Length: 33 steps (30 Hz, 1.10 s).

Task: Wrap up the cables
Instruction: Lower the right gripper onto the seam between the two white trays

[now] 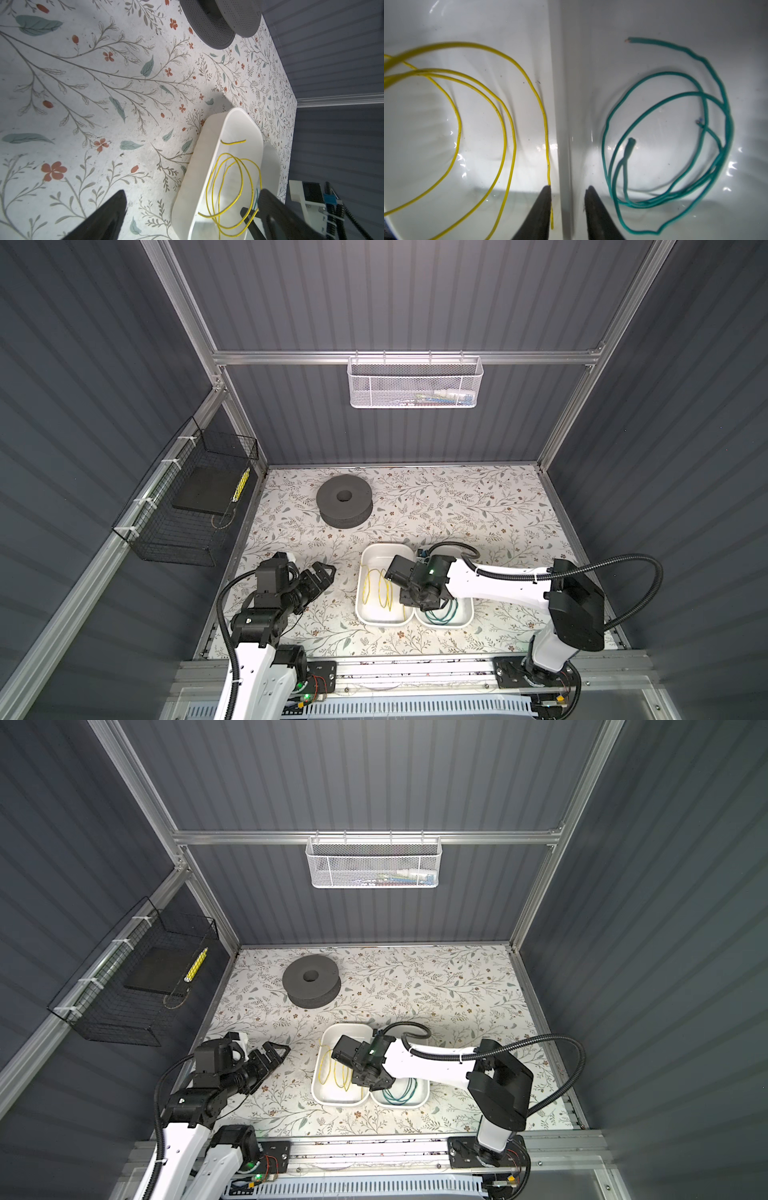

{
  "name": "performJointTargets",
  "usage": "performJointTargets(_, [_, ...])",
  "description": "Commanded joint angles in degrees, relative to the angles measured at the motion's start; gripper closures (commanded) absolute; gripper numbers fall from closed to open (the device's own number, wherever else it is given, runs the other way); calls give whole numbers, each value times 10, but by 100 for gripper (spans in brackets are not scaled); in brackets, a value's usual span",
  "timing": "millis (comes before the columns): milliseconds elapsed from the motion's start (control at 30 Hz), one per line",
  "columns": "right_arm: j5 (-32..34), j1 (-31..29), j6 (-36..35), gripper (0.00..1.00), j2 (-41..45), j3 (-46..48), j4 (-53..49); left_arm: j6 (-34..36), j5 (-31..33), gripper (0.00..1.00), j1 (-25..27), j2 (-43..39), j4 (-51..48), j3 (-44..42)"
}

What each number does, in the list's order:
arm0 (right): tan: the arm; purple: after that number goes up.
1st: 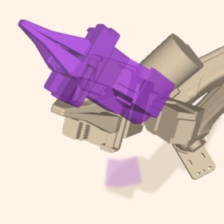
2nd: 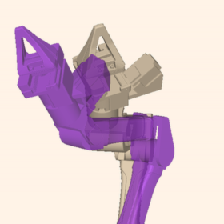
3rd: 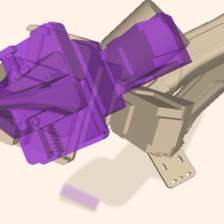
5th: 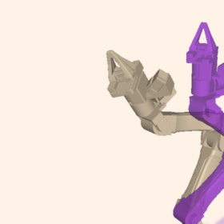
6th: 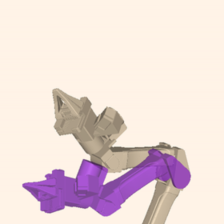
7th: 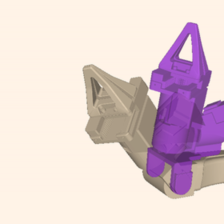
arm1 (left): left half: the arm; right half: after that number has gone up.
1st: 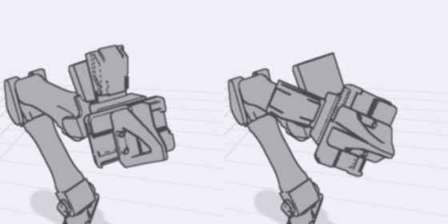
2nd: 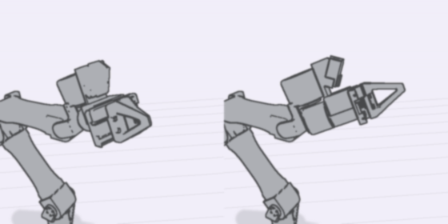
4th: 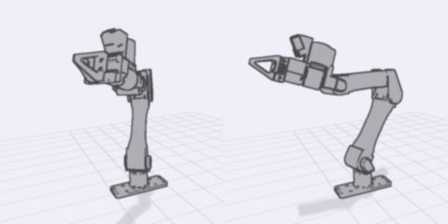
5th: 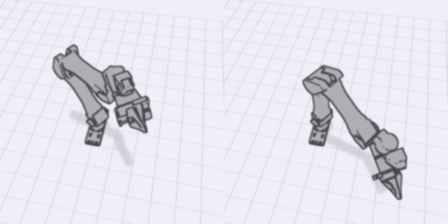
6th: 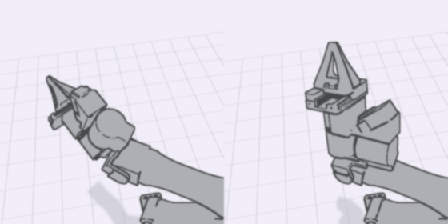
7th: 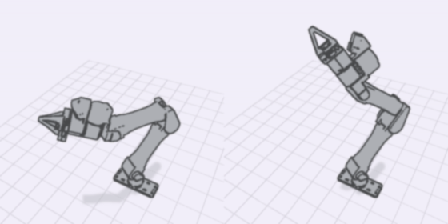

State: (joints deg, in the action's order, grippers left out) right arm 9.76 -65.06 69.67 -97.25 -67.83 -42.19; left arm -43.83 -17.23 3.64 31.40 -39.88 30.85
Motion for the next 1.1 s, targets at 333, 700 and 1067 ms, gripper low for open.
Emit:
performJointTargets(333, [25,5,-11,83,-5,8,-10,-1,-5,1,-2,-6,-21,14])
performJointTargets(700, [28,9,-17,89,-20,13,-6,2,-2,0,-2,5,-18,16])
performJointTargets(1067, [75,22,-71,94,-7,8,-15,4,2,1,-2,19,-12,25])
